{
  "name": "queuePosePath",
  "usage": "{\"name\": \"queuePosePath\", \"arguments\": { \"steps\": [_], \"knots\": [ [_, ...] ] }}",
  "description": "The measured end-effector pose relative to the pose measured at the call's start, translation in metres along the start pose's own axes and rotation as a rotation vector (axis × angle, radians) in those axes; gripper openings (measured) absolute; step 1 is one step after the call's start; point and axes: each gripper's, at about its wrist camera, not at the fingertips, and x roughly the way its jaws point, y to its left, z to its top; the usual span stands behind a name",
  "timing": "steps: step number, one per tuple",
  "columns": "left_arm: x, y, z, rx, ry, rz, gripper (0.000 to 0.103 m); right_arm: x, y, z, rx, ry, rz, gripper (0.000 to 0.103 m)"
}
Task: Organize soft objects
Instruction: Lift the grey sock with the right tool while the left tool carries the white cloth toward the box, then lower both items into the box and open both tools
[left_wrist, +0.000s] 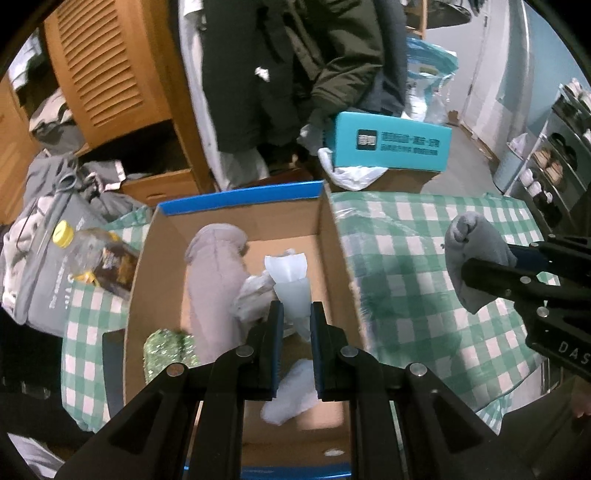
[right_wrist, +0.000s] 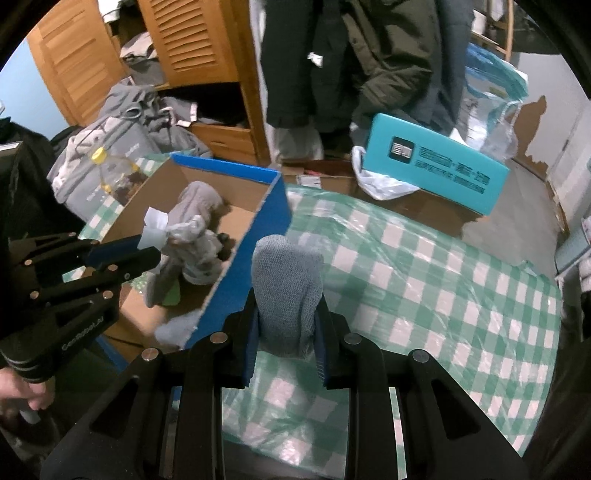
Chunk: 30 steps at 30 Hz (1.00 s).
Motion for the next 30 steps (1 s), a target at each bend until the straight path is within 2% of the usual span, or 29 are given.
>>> {"name": "queuePosePath", "arguments": {
  "steps": [12,24,30],
  "knots": [
    [0.008,0.043,-0.018,-0.071,0.041,0.025,0.014,0.02,0.042,0.011,-0.058,0.039,0.052,0.024],
    [0.029,0.064,-0.032,-0.113,0.108,0.018,0.015,0.041,0.075,0.016,-0.111,0.084,0.095,0.024],
    [0.032,0.068,-0.036,-0.113,0.124,0.028,0.019,0.05,0.087,0.018,-0.126,0.102,0.109,0.024]
  ]
}}
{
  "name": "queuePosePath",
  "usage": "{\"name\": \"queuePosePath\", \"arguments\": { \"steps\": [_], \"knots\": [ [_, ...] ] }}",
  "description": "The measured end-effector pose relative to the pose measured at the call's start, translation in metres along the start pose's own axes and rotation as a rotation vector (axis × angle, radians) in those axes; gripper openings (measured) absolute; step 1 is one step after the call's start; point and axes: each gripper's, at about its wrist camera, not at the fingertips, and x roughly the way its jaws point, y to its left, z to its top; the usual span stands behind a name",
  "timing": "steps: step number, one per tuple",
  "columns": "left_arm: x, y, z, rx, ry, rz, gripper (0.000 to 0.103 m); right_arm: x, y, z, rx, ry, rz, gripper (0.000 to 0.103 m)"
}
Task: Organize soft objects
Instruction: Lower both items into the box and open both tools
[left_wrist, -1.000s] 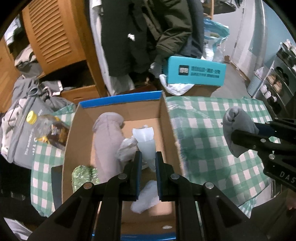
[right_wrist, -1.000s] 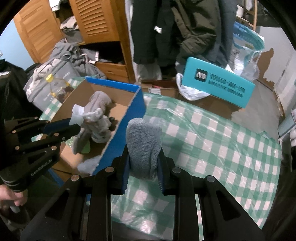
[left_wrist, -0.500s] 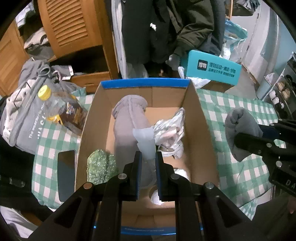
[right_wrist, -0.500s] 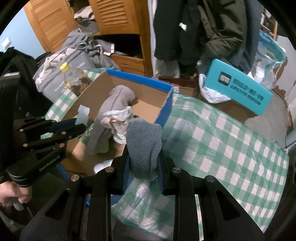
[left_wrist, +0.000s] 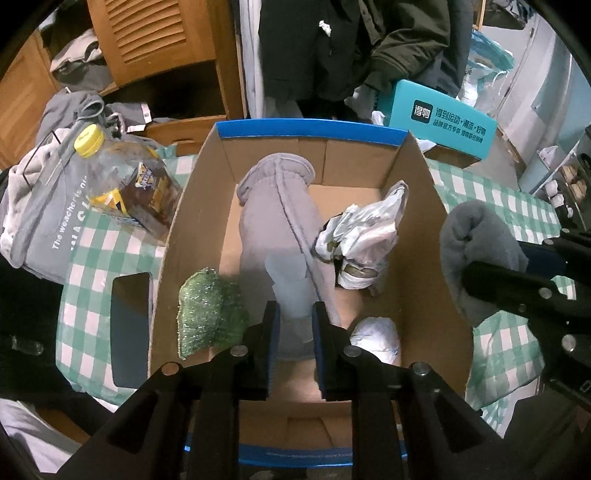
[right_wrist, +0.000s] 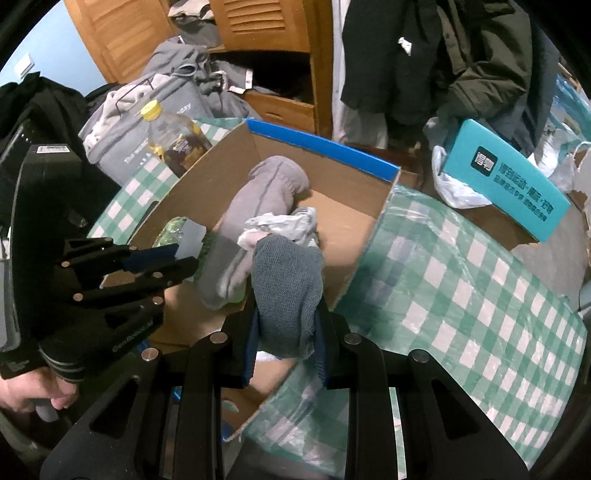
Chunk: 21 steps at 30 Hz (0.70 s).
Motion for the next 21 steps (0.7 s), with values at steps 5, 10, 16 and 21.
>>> {"name": "queuePosePath", "arguments": {
  "steps": [5,10,16,21],
  "knots": [
    [0.0,0.005,0.0,-0.017,-0.001,0.012,0.037,0.007,0.007,0.002,-0.014,0.012,0.012,0.024],
    [-0.003,0.008,0.0,-0.01,-0.016,0.035,0.054,0.013,0.009,0.004,-0.016,0.024,0.023,0.03],
    [-0.008,0.013,0.001,-0.021,-0.023,0.05,0.062,0.012,0.009,0.006,-0.013,0.016,0.011,0.041],
    [-0.017,0.015,0.003,-0.023,-0.048,0.063,0.07,0.005,0.005,0.007,-0.001,-0.005,0.012,0.057]
  ]
}}
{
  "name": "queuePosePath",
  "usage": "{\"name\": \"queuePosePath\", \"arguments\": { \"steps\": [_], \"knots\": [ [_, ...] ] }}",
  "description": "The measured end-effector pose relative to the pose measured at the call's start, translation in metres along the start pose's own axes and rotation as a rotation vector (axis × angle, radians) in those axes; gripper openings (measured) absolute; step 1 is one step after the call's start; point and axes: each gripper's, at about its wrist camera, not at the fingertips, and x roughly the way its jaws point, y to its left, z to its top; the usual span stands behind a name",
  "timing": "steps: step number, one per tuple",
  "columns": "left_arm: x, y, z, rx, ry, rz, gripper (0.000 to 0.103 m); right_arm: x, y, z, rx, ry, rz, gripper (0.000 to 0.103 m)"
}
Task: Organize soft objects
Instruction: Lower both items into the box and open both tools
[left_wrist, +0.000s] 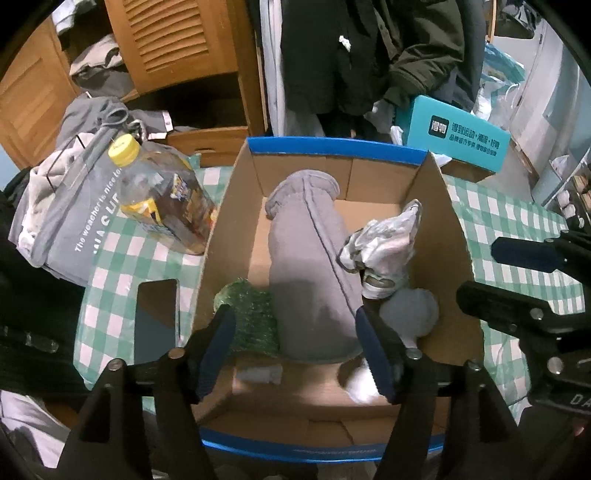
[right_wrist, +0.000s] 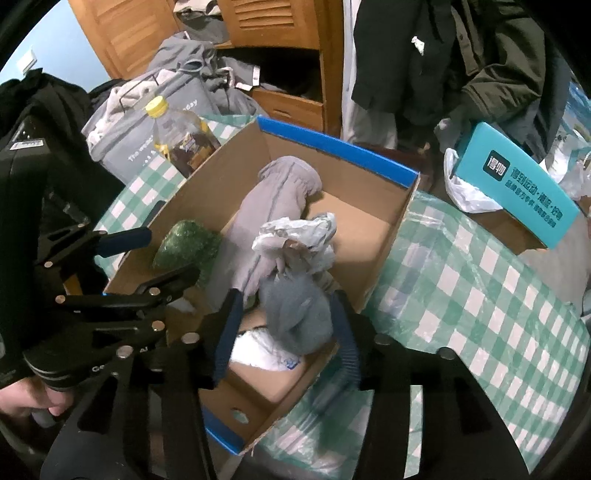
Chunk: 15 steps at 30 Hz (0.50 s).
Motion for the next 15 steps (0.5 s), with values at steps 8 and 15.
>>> {"name": "queuePosePath", "arguments": {
  "steps": [8,15],
  "knots": [
    [-0.014,-0.001,0.005,-0.005,-0.029,-0.001,0.078,-0.021,-0.01,0.001,0.043,-0.047,-0.006,0.065],
    [-0.041,-0.015,0.012,0.027,-0.091,-0.016,0.087,-0.052,-0.018,-0.004,0.065,-0.116,-0.065,0.074]
  ]
}}
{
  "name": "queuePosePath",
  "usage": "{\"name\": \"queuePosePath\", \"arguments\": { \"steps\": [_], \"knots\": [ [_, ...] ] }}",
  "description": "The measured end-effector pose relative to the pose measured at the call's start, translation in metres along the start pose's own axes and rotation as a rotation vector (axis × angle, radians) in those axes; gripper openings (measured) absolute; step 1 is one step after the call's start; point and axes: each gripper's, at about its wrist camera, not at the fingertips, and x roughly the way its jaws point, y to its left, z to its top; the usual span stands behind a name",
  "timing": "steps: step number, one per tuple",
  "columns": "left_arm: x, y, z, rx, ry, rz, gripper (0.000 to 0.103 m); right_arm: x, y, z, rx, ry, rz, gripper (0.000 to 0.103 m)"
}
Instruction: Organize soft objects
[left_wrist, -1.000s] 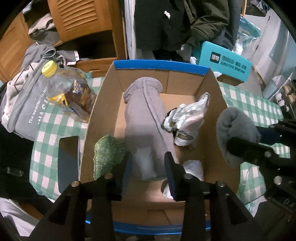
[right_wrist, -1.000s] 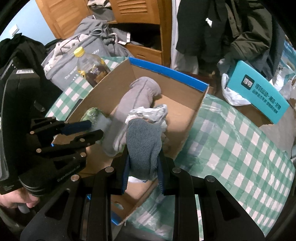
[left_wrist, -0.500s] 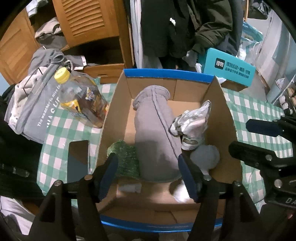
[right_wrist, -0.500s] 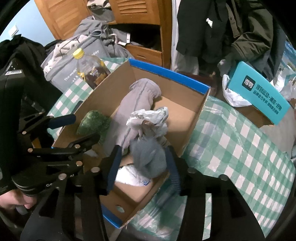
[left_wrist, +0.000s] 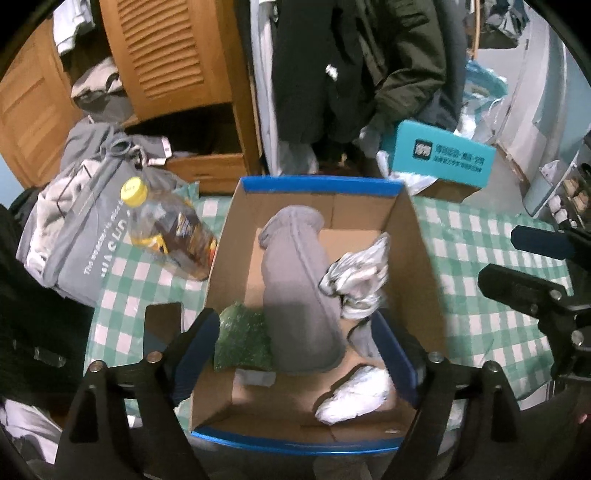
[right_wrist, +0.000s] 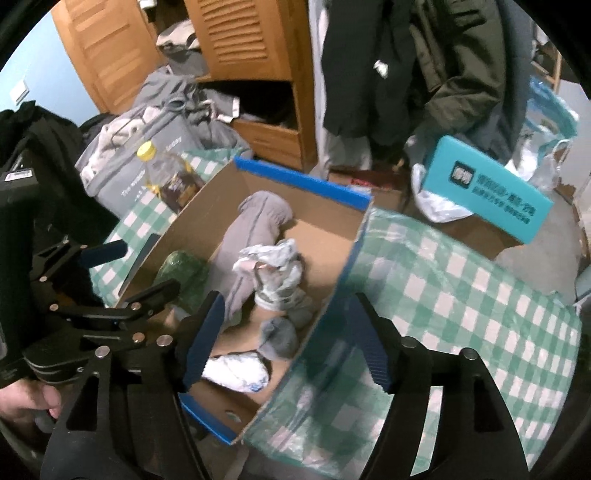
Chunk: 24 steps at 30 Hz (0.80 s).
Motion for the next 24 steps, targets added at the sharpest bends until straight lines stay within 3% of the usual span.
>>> {"name": "queuePosePath", "arguments": {
  "steps": [5,12,24],
  "knots": [
    [-0.015,-0.009,0.007,0.005,-0.034,-0.012,0.088,-0.019,-0.01,-0.002,0.022,-0.041,-0.023,0.076],
    [-0.038,-0.032,0.015,0.04,-0.096,-0.016,0.101,-0.045,-0.026,-0.009,0.031,-0.105,-0.082,0.077],
    [-0.051,-0.057,0.019,0.062,-0.111,-0.008,0.102,-0.068,-0.054,-0.027,0.066,-0.144,-0.136,0.078]
  ]
}}
